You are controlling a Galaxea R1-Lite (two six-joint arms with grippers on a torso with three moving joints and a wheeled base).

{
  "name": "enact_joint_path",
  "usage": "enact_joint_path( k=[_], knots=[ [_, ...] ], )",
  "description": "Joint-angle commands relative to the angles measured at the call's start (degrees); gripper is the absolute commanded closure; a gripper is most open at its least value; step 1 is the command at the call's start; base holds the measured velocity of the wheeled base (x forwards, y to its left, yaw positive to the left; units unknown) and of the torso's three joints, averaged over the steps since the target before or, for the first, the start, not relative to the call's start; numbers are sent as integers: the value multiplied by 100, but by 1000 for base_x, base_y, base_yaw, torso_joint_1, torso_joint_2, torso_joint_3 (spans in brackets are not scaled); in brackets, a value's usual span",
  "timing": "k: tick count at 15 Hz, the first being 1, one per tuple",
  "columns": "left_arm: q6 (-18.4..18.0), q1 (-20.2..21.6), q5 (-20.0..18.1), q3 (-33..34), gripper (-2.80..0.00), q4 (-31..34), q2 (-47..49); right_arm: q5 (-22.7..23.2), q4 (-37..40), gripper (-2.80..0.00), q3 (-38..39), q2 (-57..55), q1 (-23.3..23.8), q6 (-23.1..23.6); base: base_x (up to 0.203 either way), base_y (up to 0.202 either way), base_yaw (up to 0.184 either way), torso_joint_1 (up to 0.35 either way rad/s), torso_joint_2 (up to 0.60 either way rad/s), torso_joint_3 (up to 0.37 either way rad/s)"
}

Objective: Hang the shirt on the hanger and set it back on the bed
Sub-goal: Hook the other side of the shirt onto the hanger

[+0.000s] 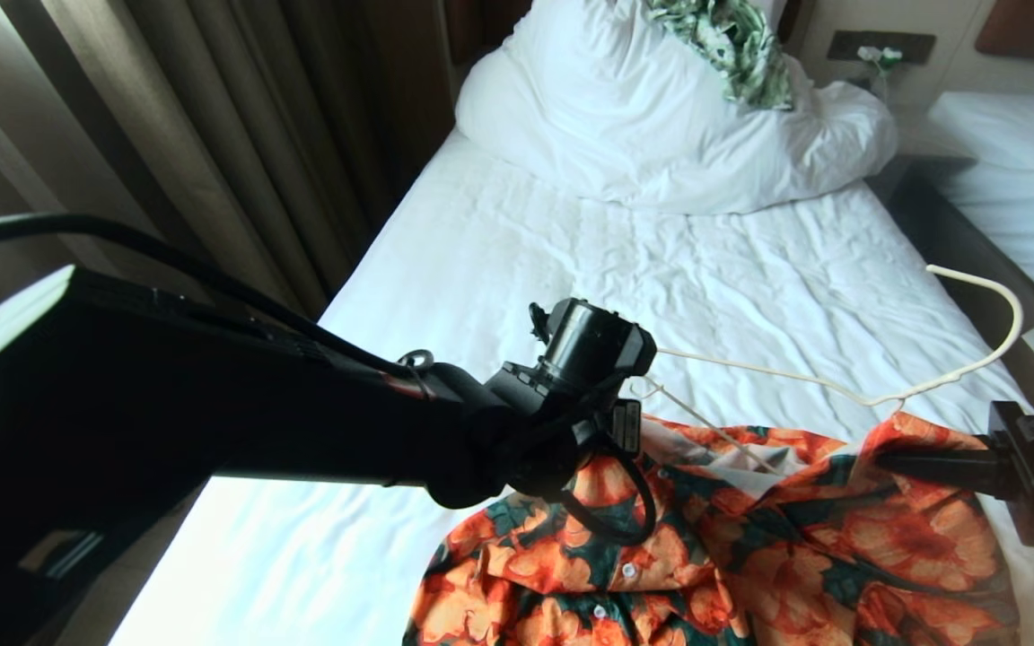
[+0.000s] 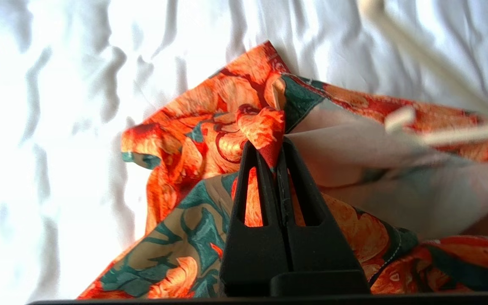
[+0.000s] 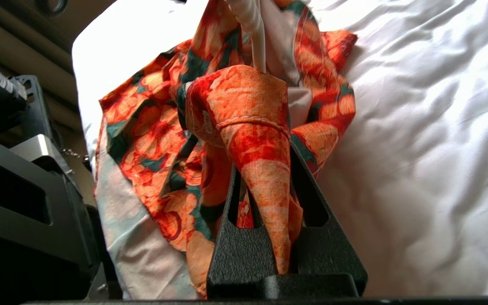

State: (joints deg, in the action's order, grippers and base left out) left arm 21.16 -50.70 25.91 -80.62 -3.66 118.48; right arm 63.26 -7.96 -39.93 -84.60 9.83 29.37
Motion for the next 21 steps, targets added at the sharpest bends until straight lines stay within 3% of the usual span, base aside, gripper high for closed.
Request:
enact_joint_path(
  k=[1, 10, 15, 21],
  knots=[
    [-14, 149, 20, 4, 0, -3, -174, 29, -15, 0, 161, 135, -40, 25, 0, 0, 0, 0, 0, 0],
    [-156, 425, 37, 46, 0, 0, -693, 29, -49, 0, 249, 128, -42, 122, 0, 0, 0, 0, 0, 0],
    [-226, 266, 37, 55, 0, 5, -1021, 28, -248, 0, 235, -11, -157, 122, 0, 0, 0, 0, 0, 0],
    [-243, -207, 46, -11, 0, 30, -1150, 7, -250, 0, 195, -11, -534, 111, 0, 0, 0, 0, 0, 0]
  ],
)
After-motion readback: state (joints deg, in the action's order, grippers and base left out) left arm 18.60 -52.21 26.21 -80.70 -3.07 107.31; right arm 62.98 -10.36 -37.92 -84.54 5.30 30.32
